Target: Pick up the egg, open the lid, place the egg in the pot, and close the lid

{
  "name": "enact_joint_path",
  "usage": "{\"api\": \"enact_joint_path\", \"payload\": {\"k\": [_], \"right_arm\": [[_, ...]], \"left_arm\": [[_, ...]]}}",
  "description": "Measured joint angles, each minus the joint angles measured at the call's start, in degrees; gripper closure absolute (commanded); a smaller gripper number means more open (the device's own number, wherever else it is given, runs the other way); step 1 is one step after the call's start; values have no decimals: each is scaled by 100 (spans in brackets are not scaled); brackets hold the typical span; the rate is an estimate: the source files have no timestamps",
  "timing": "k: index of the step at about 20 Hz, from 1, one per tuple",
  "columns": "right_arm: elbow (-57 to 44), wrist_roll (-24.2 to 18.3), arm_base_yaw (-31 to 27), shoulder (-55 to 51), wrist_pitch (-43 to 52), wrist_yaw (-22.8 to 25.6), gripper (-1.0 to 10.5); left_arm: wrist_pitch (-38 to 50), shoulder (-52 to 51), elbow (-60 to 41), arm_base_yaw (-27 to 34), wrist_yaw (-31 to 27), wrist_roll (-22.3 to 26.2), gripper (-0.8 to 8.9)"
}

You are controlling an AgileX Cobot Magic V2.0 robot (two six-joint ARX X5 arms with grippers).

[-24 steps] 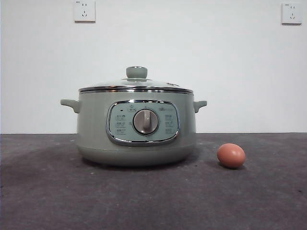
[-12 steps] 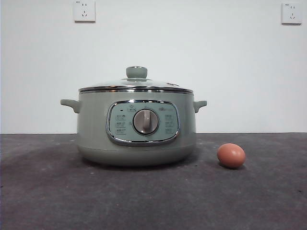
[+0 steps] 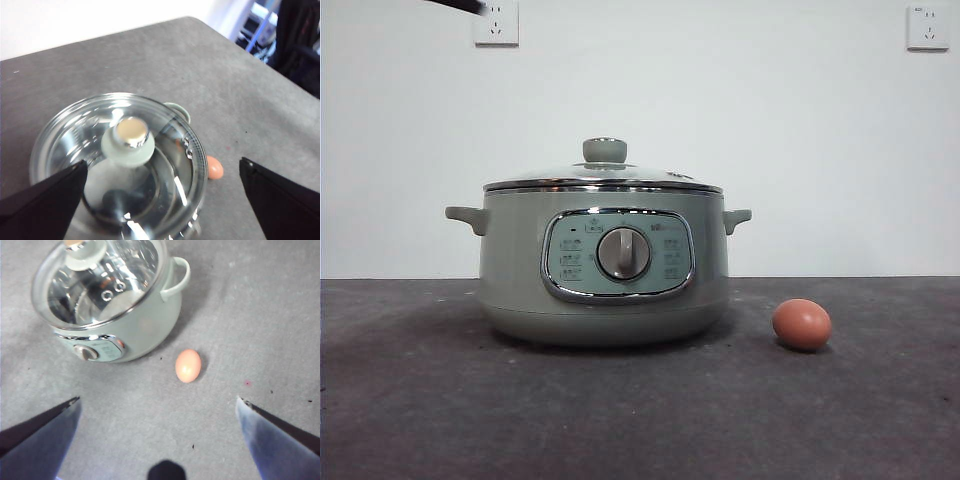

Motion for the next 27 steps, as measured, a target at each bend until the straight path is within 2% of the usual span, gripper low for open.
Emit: {"api": "enact_joint_path", "payload": {"k": [3,8,16,20,21,23,24,27], "right_arm": [[0,0,0,120,24,0,349],[0,0,0,155,46,0,349],[0,0,0,179,85,-2,350],[0,0,0,238,87,-2,350],[0,0,0,249,87,-2,351],[0,0,0,269,87,-2,351],[0,0,0,275,87,-2,351],[0,0,0,289,87,-2,351]], "left_arm": [[15,999,684,-291,-387,234,149],[153,2216,1300,-400,-662,367,150],[286,2863,1300,-514,-697,376,154],[310,2938,1300,-623,-984,378,160],[310,2944,1300,-640,-1003,378,185],[313,2944,1300,-686,-1130,378,365],[313,2946,1300,-699,-1150,378,414],[313,2946,1300,-734,-1156,378,421]]}}
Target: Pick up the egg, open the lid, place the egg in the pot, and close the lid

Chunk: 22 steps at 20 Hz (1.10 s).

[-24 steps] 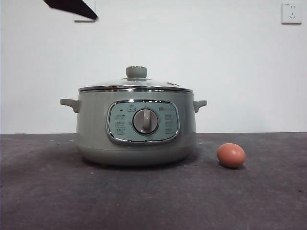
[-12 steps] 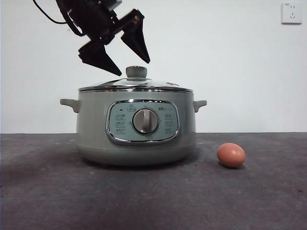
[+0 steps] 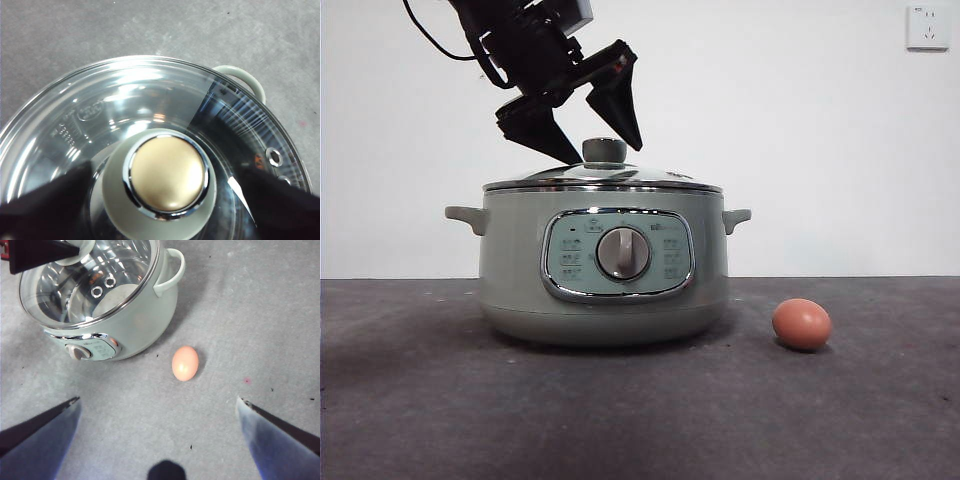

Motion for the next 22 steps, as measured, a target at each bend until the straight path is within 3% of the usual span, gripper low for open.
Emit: {"api": "enact_joint_path", "payload": {"k": [2,10,22], "right_arm": [[0,0,0,2,0,0,351],[0,0,0,2,0,0,351],[0,0,0,168,136,15,352]], "left_arm": [[0,0,0,0,-15,0,534],[-9,0,2,-4,7,31,821],[-310,-157,310,-4,-35,39,821]]}}
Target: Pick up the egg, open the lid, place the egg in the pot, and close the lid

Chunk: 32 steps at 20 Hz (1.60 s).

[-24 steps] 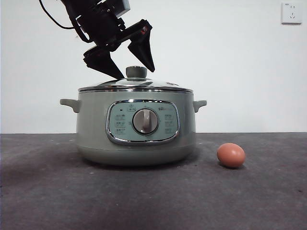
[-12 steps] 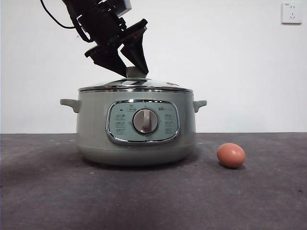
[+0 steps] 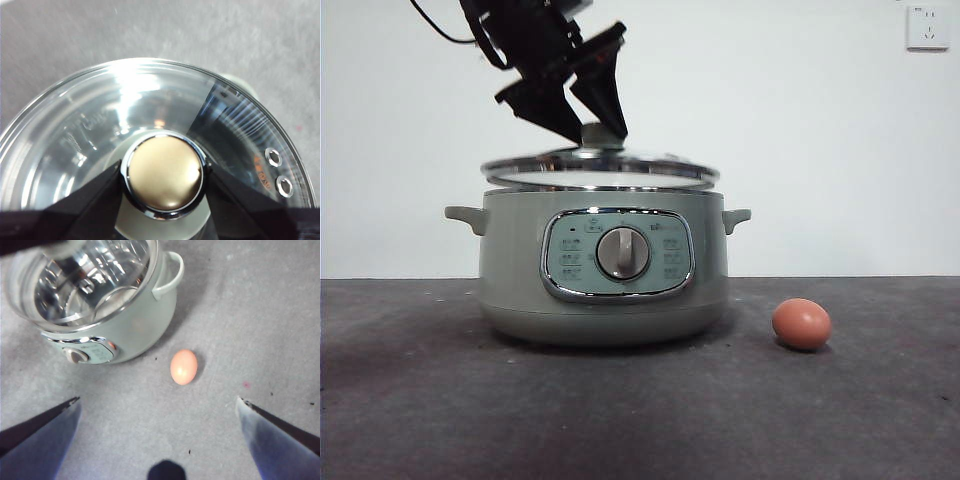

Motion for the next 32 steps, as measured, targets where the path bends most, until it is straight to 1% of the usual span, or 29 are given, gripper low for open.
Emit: {"api": "enact_joint_path", "payload": {"k": [6,10,11,13,14,17,19,24,26,27,30,32], "right_arm": [[4,22,2,660,522,17,352],[11,70,286,1508,837,70,353],[11,76,422,1753,975,201,353],[11,85,721,2256,1263,612,353],[11,87,837,2498,1370,756,353],[11,125,1064,3112,1668,1069,353],[11,199,1161,3421,1873,1134,353],[11,243,1410,4009,2194,1482,360],[11,308,1464,4131,2308,1550,433],[11,348,1488,4170,2361,1591,445],[11,463,1497,4299,2406,1690,446],[11,518,1497,4334,2391,1757,447]], "left_arm": [[-474,-1036,11,164,2,0,821],[-957,-2017,33,522,-33,0,821],[-1082,-2269,33,599,-153,0,821],[-1410,-2761,35,715,-496,0,821],[-1600,-2997,35,774,-566,0,821],[-2127,-3609,35,914,-595,2,821],[-2450,-3921,24,957,-592,2,821],[-2594,-4747,-638,962,-586,-9,821],[-2638,-5075,-1073,962,-586,-70,821],[-2656,-5228,-1303,962,-588,-114,821],[-2712,-5639,-1838,962,-577,-221,821],[-2763,-5803,-1893,962,-568,-286,821]]}}
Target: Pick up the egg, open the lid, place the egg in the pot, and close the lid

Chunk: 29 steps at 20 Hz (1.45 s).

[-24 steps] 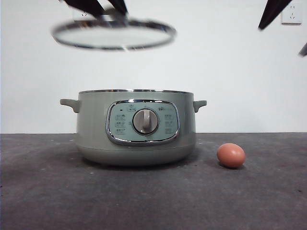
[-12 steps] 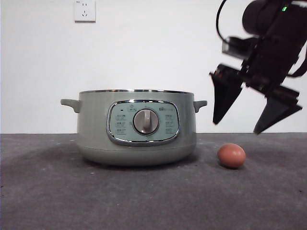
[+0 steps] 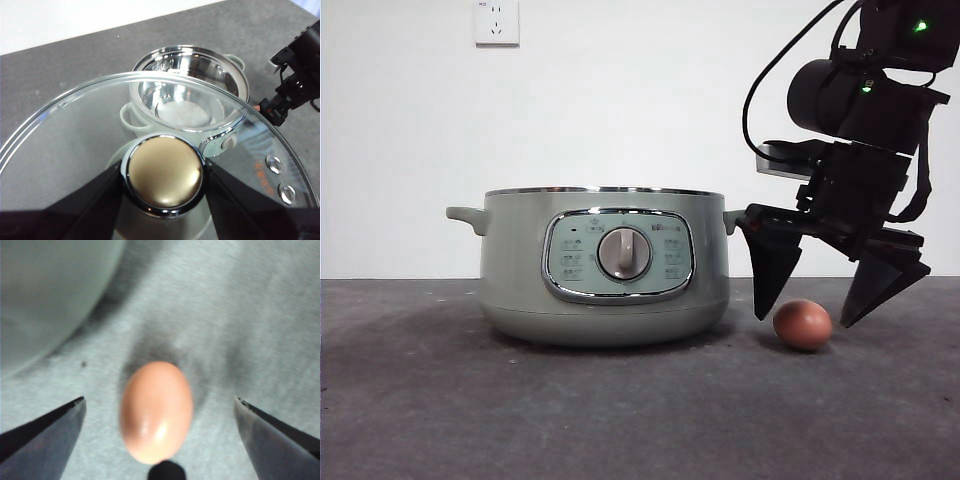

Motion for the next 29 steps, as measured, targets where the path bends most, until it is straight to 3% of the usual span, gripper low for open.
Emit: {"api": "enact_joint_path", "payload": {"k": [7,9,12,14,21,29], "right_arm": [[0,151,-2,190,7,31,615],[0,173,-2,197,4,28,786],[0,170,-2,197,26,28,821],[0,170,-2,197,28,28,966],[9,170,-2,-52,-407,24,959],[98,170,212,-2291,-748,-96,959]], "left_arm": [[63,-168,0,0,31,-79,821],[66,-146,0,0,31,-79,821],[66,-160,0,0,31,-79,821],[63,-157,0,0,31,-81,821],[63,-153,0,0,31,-79,821],[63,-153,0,0,31,-79,821]]}}
